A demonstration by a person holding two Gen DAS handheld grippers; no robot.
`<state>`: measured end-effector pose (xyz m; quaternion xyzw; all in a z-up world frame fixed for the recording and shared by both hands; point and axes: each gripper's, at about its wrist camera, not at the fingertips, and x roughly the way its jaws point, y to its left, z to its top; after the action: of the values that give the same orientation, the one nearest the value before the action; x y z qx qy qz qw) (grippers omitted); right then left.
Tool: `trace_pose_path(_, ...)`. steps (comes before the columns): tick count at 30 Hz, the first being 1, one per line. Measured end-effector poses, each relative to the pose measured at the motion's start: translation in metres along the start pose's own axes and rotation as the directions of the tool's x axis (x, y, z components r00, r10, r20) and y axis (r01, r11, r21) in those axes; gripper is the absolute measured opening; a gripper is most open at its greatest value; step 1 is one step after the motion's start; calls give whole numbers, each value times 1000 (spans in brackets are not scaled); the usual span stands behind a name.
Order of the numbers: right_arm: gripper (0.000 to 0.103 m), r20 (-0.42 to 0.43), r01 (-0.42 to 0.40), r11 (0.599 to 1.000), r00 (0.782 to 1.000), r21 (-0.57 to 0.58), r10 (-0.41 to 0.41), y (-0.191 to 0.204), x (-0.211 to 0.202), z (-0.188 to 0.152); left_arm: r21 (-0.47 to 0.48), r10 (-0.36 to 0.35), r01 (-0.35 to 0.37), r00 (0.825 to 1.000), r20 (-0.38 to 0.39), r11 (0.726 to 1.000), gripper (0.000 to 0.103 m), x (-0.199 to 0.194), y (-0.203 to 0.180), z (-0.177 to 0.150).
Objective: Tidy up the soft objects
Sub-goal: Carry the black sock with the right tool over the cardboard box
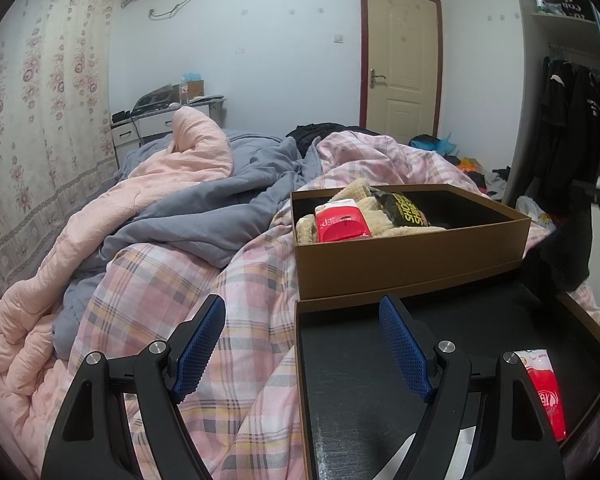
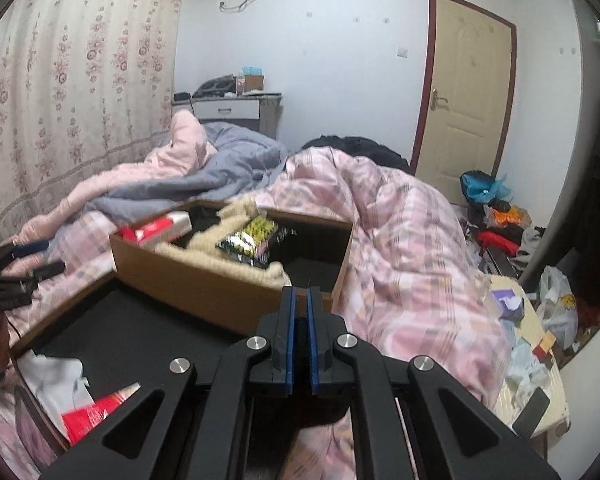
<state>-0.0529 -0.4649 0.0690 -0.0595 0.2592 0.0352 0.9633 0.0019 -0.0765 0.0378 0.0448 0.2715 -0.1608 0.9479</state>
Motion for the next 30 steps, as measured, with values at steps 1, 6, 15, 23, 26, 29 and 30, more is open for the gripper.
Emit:
trace_pose_path(1,3,7,-12,1000,1000,-1,12,0,0,5,0,0,0,1000,0,1000,77,0,0,0)
trace_pose_path(6,3,60,4,999,998,-46,-1,4,3,37,-1,-1,1,1000,0,1000,77,0,0,0)
trace_pose_path(15,3,141,-48,998,989,26,44,-11,21,83,1,0,0,1000,-1,1000,77,0,0,0)
trace_pose_path(23,3,149,-14,998,989,59,5,-16,39,83,2,0,0,1000,-2,1000,77,0,0,0)
trace_pose_path(26,3,59,-29,995,998,91,24,-21,71,66,2,1,-1,1000,0,1000,77,0,0,-1)
trace_pose_path(29,3,-44,-31,994,998,109,36,-21,103,46,3,2,-2,1000,-2,1000,77,0,0,-1)
trace_pose_path(30,3,-75,-38,993,996,110,47,-21,112,42,3,1,-1,1000,-2,1000,77,0,0,-1)
